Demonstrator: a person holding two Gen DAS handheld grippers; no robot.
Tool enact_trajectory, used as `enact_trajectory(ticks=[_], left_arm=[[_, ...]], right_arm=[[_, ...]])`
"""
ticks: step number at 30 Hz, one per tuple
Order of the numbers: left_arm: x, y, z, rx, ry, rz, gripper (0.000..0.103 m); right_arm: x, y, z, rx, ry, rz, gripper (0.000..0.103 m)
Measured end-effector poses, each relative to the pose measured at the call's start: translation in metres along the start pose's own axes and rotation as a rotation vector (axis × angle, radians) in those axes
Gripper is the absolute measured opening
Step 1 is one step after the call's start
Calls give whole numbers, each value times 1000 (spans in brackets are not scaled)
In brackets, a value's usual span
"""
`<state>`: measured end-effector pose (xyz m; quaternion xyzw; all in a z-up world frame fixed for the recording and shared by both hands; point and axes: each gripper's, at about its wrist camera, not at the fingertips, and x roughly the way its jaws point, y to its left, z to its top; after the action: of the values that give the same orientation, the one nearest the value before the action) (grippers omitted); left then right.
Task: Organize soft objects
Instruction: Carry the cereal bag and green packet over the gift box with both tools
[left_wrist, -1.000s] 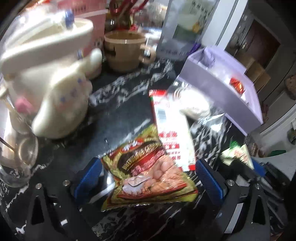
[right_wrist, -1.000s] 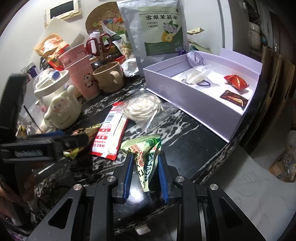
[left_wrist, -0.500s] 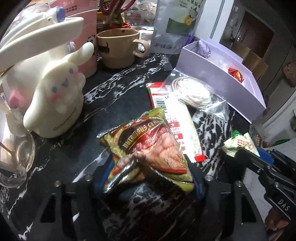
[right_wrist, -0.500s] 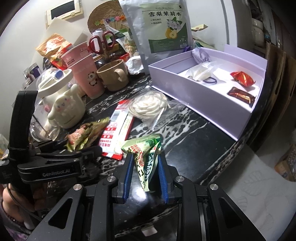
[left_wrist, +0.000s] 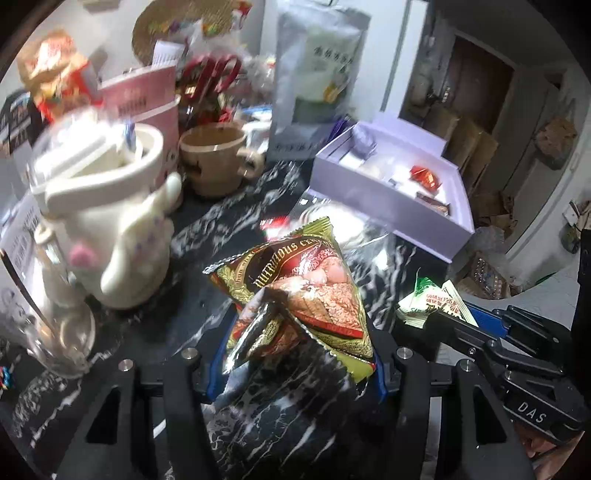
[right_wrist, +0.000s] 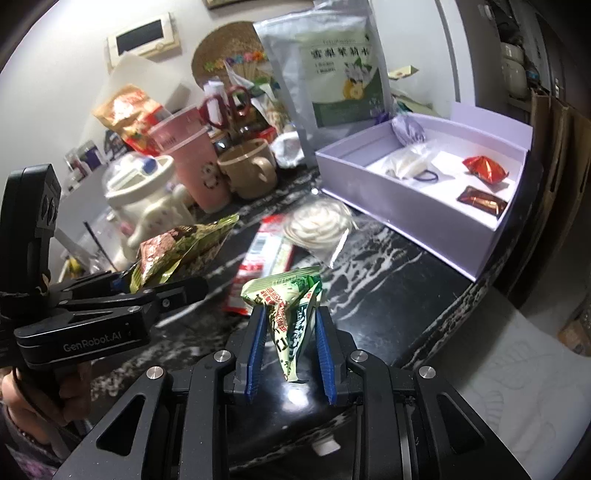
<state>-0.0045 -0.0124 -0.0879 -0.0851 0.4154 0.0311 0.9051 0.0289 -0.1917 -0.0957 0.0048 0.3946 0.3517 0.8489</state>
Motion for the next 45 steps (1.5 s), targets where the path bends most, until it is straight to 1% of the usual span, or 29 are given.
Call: enact_trajectory(ticks=[5, 13, 19, 24, 31, 40, 45], left_arm=[[-16, -13, 9, 31, -39, -28, 58], [-39, -40, 32, 118, -116, -74, 58], [-50, -67, 55, 183, -181, -131, 58], [-52, -88, 73, 223, -217, -180, 58], [-44, -114, 107, 263, -270, -206, 58], [-19, -133, 156, 300, -308, -206, 58], [-3, -143, 184, 311, -317, -212, 58]], right_arm=[[-25, 4, 6, -7, -56, -8, 26], [-68, 4, 19, -6, -140, -71, 26], [-94, -8, 35, 12, -200, -114, 26], [-113, -20, 51, 5, -260, -151, 26], [-126, -41, 78, -2, -315, -185, 26], [-125, -70, 119, -27, -364, -221, 26], [-117, -87, 145, -41, -377, -242, 26]])
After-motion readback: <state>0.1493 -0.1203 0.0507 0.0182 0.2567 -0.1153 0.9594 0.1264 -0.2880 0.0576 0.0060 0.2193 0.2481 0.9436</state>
